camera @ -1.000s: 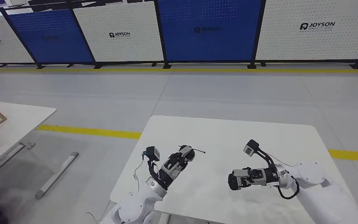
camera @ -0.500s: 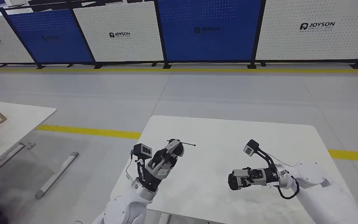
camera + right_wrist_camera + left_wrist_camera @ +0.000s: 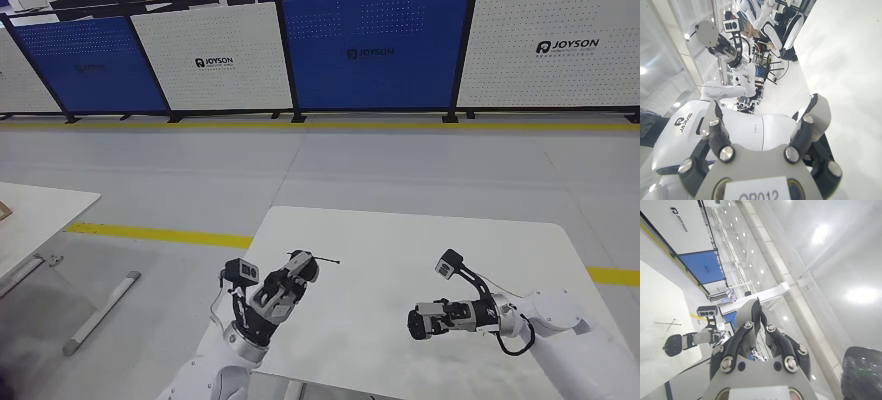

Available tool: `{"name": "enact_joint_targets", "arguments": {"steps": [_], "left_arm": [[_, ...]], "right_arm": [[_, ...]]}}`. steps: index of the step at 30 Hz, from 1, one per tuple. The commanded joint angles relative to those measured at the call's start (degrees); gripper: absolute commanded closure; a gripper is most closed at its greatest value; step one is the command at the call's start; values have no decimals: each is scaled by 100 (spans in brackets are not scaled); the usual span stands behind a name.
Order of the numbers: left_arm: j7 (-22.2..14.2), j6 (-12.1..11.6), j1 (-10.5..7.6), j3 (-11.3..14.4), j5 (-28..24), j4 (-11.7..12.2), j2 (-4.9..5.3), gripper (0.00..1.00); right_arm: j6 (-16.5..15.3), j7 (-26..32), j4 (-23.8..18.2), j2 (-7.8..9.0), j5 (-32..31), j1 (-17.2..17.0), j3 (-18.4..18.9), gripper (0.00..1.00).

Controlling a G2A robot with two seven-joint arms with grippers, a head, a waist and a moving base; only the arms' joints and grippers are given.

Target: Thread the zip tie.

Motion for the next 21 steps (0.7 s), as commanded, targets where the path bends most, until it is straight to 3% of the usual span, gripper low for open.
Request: {"name": "enact_joint_targets", "arguments": {"steps": [1, 9, 13, 21], "left_arm": [[114, 122, -77, 55, 183, 110, -10, 100], [393, 573, -355, 336, 1017, 776, -44, 100], [450, 841, -564, 529, 1176, 1158, -70, 100], [913, 987, -986, 955, 1778, 1914, -150, 100]], "right_arm": [[0, 0, 0, 0, 0, 0, 0, 0], [0, 0, 0, 0, 0, 0, 0, 0], [0, 0, 0, 0, 0, 0, 0, 0], [0, 0, 0, 0, 0, 0, 0, 0]]}}
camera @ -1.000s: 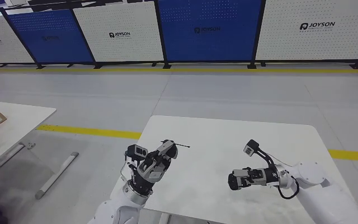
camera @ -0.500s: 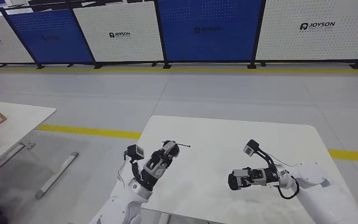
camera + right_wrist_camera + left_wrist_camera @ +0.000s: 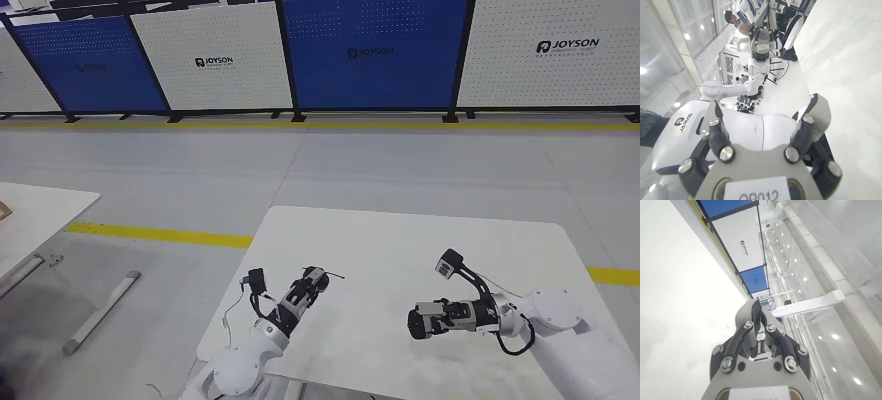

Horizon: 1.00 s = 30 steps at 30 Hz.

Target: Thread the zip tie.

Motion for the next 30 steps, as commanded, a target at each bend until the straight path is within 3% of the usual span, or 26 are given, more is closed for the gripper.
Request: {"name": "enact_joint_targets", "arguments": {"steps": [1, 6, 21, 25, 30], "left_arm": [[96, 11, -78, 96, 146, 171, -18, 100], [183, 115, -184, 208, 422, 370, -40, 100], [121, 156, -201, 263, 258, 405, -58, 100], [-132, -66, -127, 152, -101, 179, -54, 100], [-591, -707, 241, -170, -655, -305, -16, 100]], "right_arm": [[0, 0, 0, 0, 0, 0, 0, 0], [0, 0, 0, 0, 0, 0, 0, 0], [0, 0, 0, 0, 0, 0, 0, 0], [0, 0, 0, 0, 0, 0, 0, 0], [0, 0, 0, 0, 0, 0, 0, 0]]}}
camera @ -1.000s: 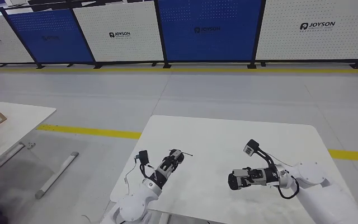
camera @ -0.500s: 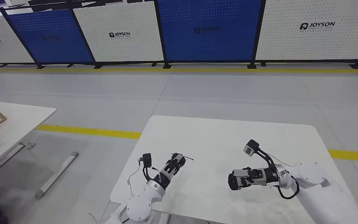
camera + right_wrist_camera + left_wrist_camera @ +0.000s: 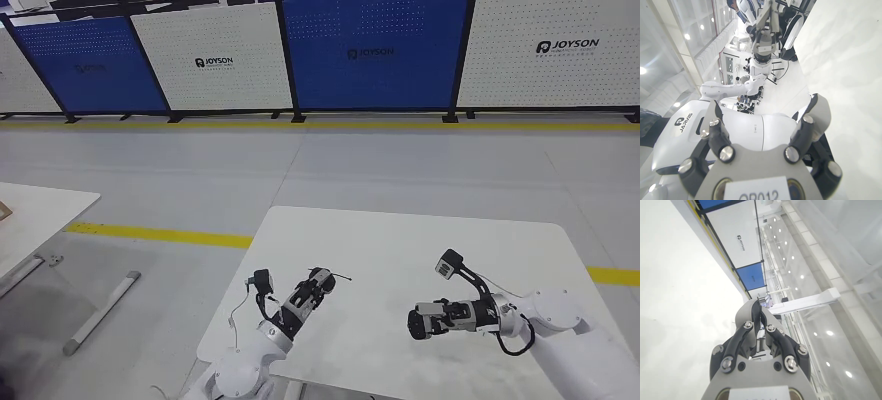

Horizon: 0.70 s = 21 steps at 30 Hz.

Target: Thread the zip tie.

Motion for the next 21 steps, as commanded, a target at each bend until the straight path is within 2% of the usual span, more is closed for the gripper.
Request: {"name": "enact_joint_targets", "arguments": {"steps": [1, 6, 8, 10, 13, 21], "left_arm": [[-244, -209, 184, -172, -348, -234, 19, 100], [-571, -546, 705, -580, -840, -870, 60, 100], [-653, -654, 903, -716, -903, -1057, 71, 100], [-520, -753, 1023, -790, -868, -1136, 67, 100], [-262, -647, 1046, -829, -668, -1198, 56, 100], [-237, -633, 1021, -818, -687, -1198, 52, 100]], "right_arm": [[0, 0, 0, 0, 0, 0, 0, 0], [0, 0, 0, 0, 0, 0, 0, 0], [0, 0, 0, 0, 0, 0, 0, 0], [0, 0, 0, 0, 0, 0, 0, 0], [0, 0, 0, 0, 0, 0, 0, 0], [0, 0, 0, 0, 0, 0, 0, 0]]}}
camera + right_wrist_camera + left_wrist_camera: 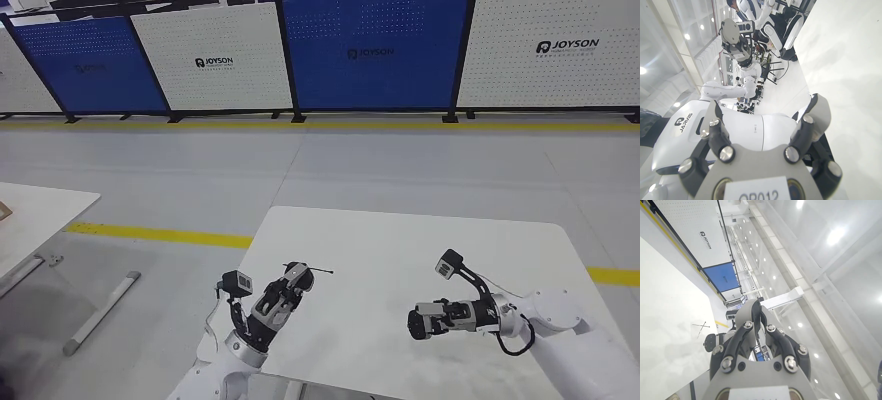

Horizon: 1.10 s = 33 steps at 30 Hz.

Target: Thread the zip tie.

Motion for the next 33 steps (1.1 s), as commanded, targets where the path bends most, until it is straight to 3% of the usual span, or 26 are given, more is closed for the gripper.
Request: {"name": "enact_joint_targets", "arguments": {"steps": [1, 5, 9, 12, 15, 19, 23, 28, 33], "left_arm": [[41, 34, -61, 47, -87, -17, -11, 100], [-204, -299, -84, 52, -574, -76, -27, 100], [-359, -329, 82, -167, -659, -186, -20, 100], [-314, -116, 145, -239, -424, -200, -15, 100], [-246, 328, 110, -241, -16, -78, -7, 100], [-264, 814, -127, -83, 185, 223, -12, 100], [-278, 1065, -397, 86, 456, 599, -21, 100], [86, 1095, -704, 376, 1158, 1135, -53, 100], [11, 1263, -928, 545, 1641, 1671, -55, 100]], "right_arm": [[0, 0, 0, 0, 0, 0, 0, 0], [0, 0, 0, 0, 0, 0, 0, 0], [0, 0, 0, 0, 0, 0, 0, 0], [0, 0, 0, 0, 0, 0, 0, 0], [0, 0, 0, 0, 0, 0, 0, 0], [0, 0, 0, 0, 0, 0, 0, 0], [0, 0, 0, 0, 0, 0, 0, 0], [0, 0, 0, 0, 0, 0, 0, 0], [0, 0, 0, 0, 0, 0, 0, 0]]}}
